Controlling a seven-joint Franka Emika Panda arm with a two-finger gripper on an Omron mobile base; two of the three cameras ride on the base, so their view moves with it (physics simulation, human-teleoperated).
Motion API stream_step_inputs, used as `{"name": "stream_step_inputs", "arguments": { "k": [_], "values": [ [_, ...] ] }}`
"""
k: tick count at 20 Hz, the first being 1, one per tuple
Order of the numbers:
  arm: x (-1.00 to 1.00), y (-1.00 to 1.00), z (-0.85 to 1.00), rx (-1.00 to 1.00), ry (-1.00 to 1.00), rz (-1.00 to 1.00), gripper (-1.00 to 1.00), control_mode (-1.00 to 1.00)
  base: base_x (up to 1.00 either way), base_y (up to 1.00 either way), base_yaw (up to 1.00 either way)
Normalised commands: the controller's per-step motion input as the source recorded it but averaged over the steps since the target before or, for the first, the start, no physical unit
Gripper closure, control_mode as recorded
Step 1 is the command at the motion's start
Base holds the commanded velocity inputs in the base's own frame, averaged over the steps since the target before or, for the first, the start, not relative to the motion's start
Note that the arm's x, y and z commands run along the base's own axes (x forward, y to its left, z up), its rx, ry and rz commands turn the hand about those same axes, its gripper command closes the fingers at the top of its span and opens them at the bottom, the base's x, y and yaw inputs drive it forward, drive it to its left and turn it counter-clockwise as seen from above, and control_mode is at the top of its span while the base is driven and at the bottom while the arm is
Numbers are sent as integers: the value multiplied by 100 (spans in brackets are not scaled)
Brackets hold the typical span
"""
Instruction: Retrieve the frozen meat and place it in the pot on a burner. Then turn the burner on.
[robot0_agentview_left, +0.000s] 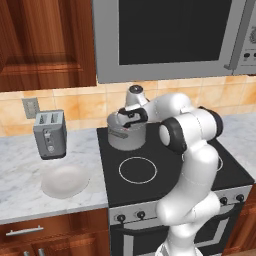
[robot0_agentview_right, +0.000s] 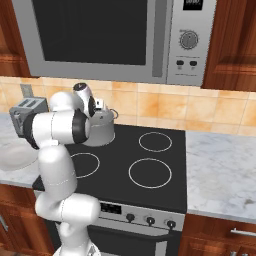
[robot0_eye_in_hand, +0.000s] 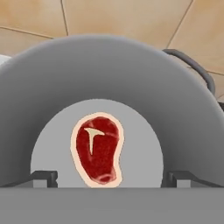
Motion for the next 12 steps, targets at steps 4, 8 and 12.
{"name": "stream_step_inputs", "arguments": {
  "k": [4,8,12],
  "values": [
    [0,0,7,0,-15,0,-100,-100,0,0,0],
    [-8,-2,30,-1,-6,0,-100,-100,0,0,0],
    [-21,-2,23,0,-13,0,-100,-100,0,0,0]
  ]
}}
